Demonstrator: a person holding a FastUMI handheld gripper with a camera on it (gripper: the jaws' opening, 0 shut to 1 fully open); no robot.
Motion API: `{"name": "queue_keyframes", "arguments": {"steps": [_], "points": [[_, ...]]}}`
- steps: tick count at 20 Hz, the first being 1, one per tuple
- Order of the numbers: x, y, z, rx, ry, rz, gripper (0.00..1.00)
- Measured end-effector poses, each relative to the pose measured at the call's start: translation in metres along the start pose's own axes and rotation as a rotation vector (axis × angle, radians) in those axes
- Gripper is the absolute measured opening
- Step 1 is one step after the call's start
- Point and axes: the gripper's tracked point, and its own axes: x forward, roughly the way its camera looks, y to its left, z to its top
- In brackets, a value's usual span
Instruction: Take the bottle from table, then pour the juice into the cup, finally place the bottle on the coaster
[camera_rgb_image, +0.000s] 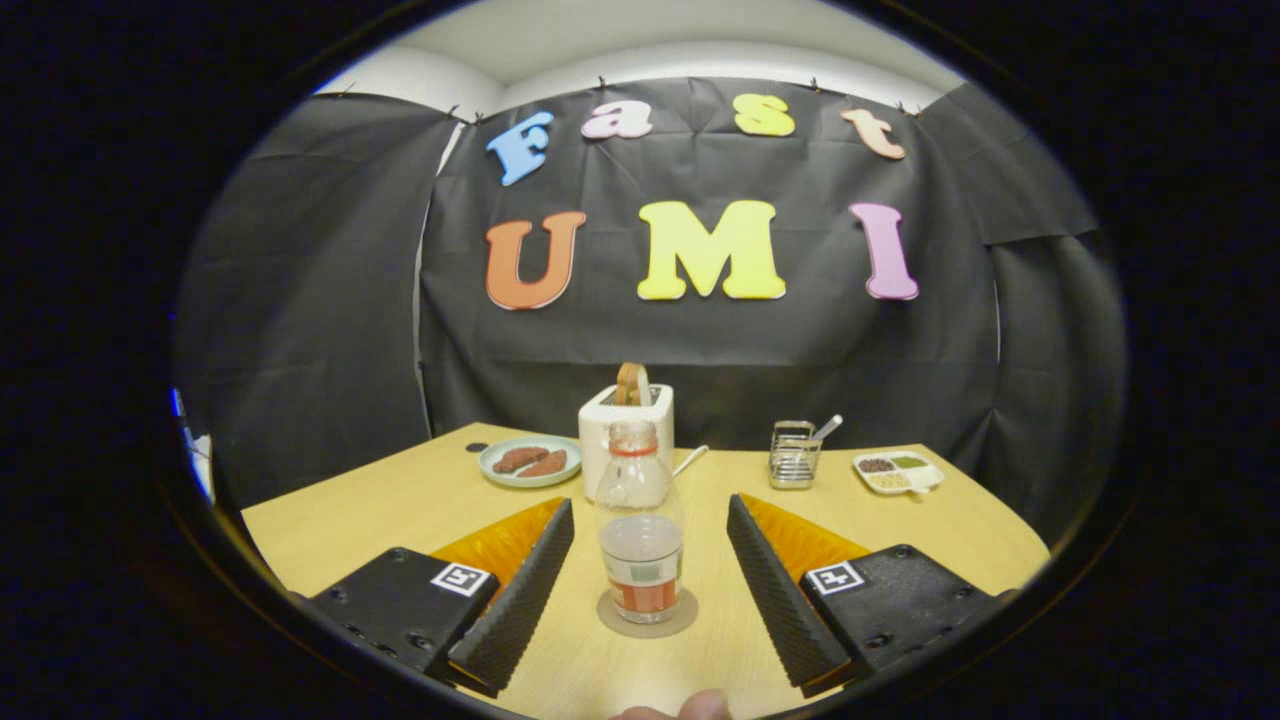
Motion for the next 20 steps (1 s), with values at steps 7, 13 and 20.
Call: {"name": "queue_keyframes", "arguments": {"steps": [7,13,20], "points": [[-0.113,-0.039,0.108,-0.094,-0.193,-0.137,0.99],[-0.207,-0.050,0.150,-0.044,-0.255,-0.183,0.99],[-0.269,-0.039,0.140,-0.025,-0.268,-0.188,0.98]]}}
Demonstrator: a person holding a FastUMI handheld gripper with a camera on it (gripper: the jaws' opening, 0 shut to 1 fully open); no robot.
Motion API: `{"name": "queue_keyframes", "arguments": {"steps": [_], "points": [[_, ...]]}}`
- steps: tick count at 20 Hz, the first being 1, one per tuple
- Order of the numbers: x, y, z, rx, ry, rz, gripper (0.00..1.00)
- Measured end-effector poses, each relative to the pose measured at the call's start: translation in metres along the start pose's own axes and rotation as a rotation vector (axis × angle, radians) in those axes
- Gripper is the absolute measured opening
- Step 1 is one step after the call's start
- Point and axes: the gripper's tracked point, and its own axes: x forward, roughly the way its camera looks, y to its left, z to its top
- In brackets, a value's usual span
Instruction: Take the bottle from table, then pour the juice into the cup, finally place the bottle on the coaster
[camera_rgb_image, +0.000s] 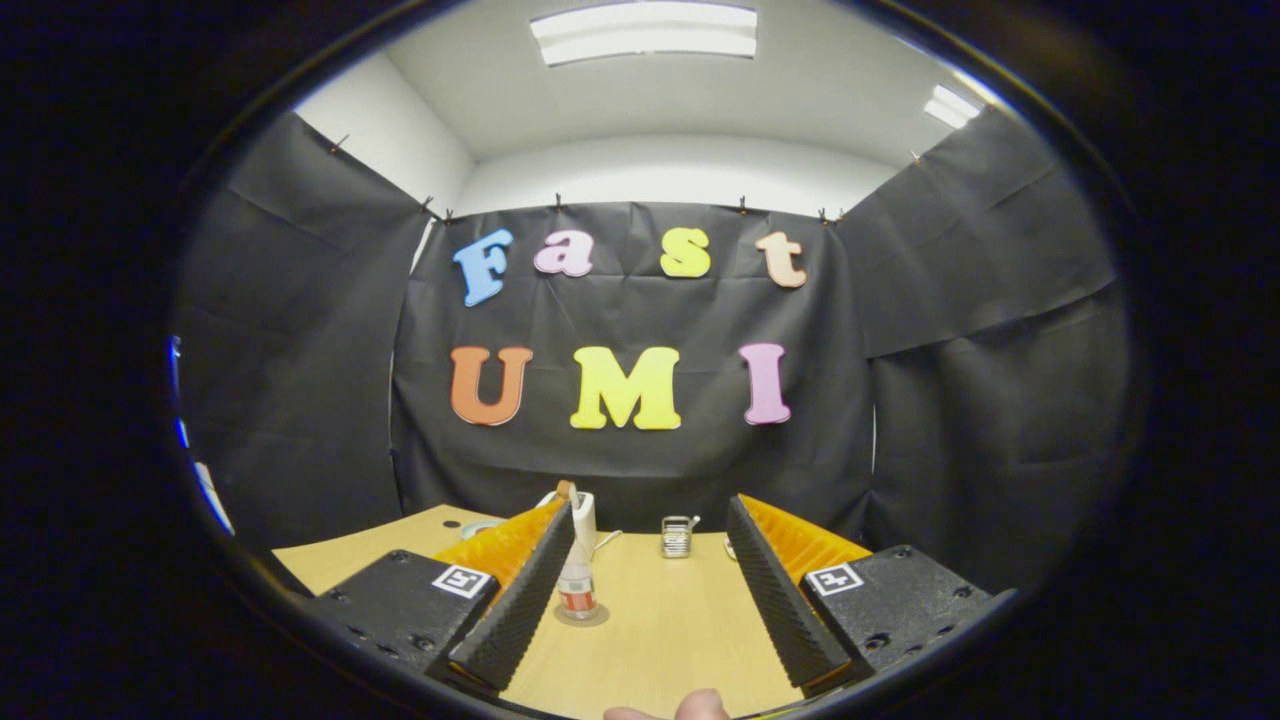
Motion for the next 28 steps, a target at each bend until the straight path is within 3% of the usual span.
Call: {"name": "queue_keyframes", "arguments": {"steps": [6,28], "points": [[-0.021,0.006,0.014,0.002,-0.038,0.000,0.98],[-0.021,0.030,-0.002,-0.002,0.050,0.048,0.99]]}}
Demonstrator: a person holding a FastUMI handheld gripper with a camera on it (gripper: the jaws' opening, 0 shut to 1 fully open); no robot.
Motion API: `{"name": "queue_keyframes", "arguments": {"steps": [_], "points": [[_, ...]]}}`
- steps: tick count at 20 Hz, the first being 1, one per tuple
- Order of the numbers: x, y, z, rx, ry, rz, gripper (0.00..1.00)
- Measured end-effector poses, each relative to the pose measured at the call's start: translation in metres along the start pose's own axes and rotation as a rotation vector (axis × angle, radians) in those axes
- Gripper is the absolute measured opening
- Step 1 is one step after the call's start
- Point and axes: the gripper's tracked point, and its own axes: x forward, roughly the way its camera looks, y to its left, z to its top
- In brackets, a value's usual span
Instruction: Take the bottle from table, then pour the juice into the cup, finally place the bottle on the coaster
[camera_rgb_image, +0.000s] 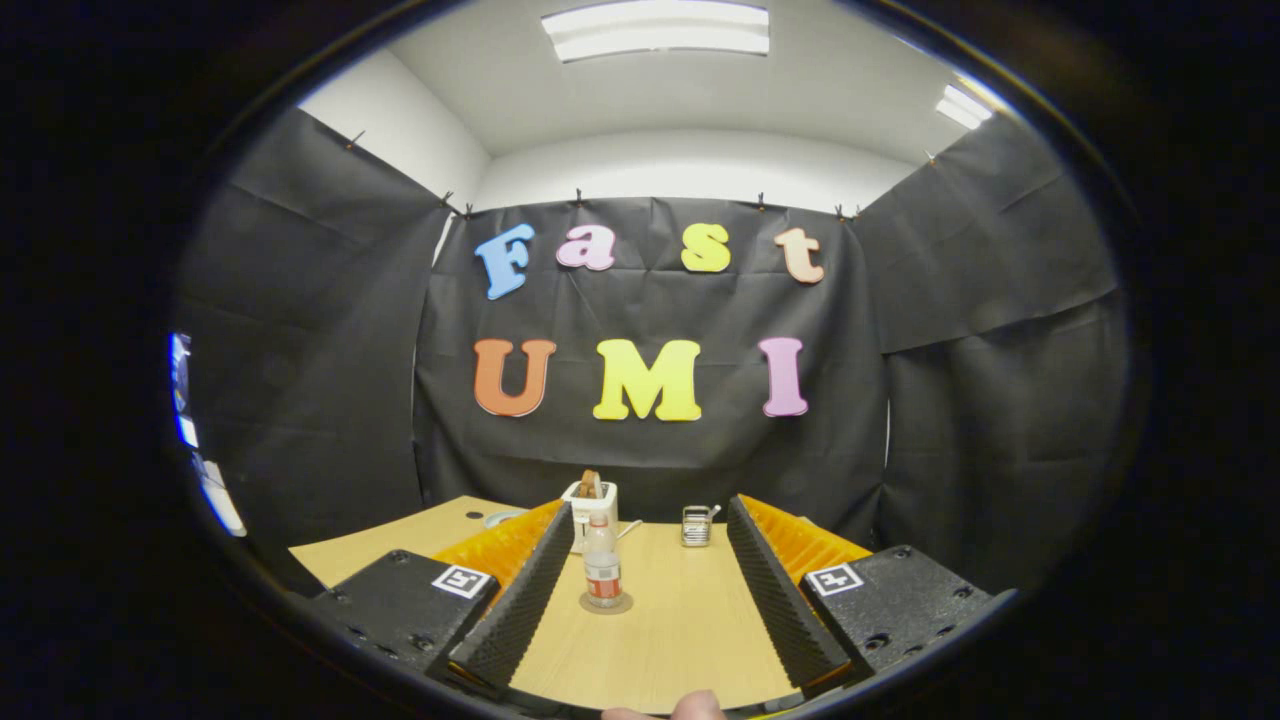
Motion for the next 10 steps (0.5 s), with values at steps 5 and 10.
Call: {"name": "queue_keyframes", "arguments": {"steps": [5,10], "points": [[-0.0003,-0.0027,0.0011,0.004,-0.002,-0.007,0.99],[0.0005,-0.0052,0.0001,0.006,0.000,-0.018,0.99]]}}
